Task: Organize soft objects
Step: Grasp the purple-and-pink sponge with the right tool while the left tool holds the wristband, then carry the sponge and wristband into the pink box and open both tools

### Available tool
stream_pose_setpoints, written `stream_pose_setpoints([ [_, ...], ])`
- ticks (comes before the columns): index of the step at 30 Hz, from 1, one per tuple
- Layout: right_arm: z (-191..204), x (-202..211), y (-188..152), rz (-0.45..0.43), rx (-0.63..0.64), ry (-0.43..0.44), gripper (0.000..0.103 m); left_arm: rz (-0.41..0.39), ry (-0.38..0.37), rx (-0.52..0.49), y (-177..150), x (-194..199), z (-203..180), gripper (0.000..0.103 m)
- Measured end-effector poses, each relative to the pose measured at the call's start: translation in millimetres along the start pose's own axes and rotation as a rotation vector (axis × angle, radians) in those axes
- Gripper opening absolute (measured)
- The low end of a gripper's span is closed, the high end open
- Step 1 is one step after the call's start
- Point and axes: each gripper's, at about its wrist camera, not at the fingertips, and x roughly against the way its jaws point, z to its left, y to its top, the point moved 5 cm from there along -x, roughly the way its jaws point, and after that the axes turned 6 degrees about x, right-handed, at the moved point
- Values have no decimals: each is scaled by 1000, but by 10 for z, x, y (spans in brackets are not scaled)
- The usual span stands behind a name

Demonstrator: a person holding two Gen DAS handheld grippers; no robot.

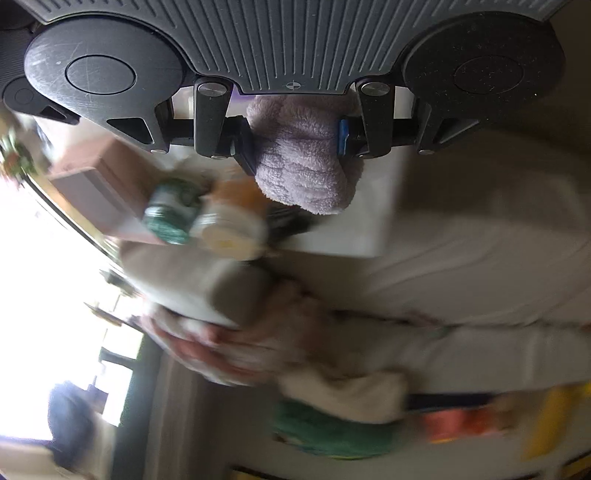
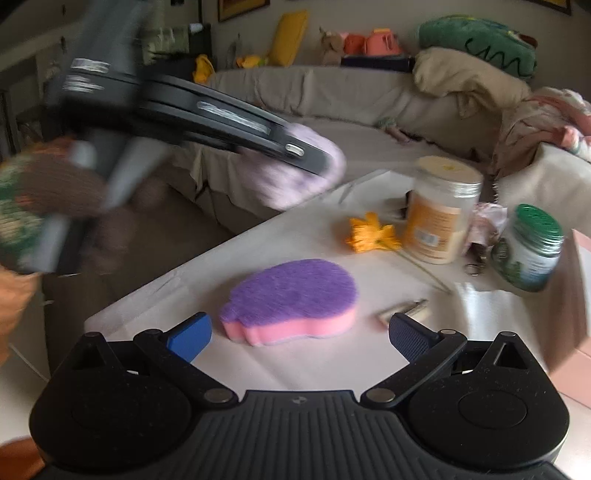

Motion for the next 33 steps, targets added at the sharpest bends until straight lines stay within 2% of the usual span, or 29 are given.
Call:
stream_pose_setpoints([
  [5, 92, -369, 183, 113, -235, -20, 102, -13, 34, 170, -207, 116, 518, 45],
  [7, 157, -556, 257, 177, -243, -57, 102, -7, 29, 206, -251, 111, 640, 45],
  [9, 212, -726, 297, 207, -157, -147, 102, 9, 10, 231, -255, 129, 705, 45],
  [10, 226, -784, 302, 216, -96, -201, 95, 19, -1, 232, -254, 150, 714, 45],
  [11, 224, -805, 289, 233, -51, -232, 79, 35, -15, 223, -252, 153, 695, 45],
  [14, 129, -596, 238, 220, -14, -152, 70, 95, -96, 147, -217, 198, 530, 45],
  [17, -92, -107, 307, 121, 2, -103, 68, 154, -244, 76, -68, 215, 179, 46],
  [19, -370, 315, 342, 42, -47, -107, 68, 161, -334, 21, 128, 193, -178, 46],
  [21, -701, 758, 373, -33, -80, -186, 68, 150, -411, -25, 340, 152, -546, 46],
  [24, -1257, 1392, 378, -121, -107, -386, 68, 123, -526, -75, 671, 7, -1211, 46],
  [26, -1619, 1675, 359, -150, -128, -483, 68, 107, -594, -93, 849, -164, -1704, 46],
  [28, -1989, 1806, 328, -163, -137, -509, 69, 108, -646, -61, 951, -394, -2125, 47],
  [30, -2302, 1817, 255, -175, -140, -459, 73, 125, -700, 3, 1001, -674, -2479, 48],
  [31, -2456, 1786, 200, -168, -153, -467, 83, 139, -718, 29, 1004, -862, -2664, 48],
  [32, -2590, 1766, 134, -149, -181, -503, 87, 165, -719, 35, 990, -1034, -2790, 48],
  [33, -2679, 1764, 59, -137, -204, -517, 87, 222, -693, 26, 928, -1277, -2898, 48],
])
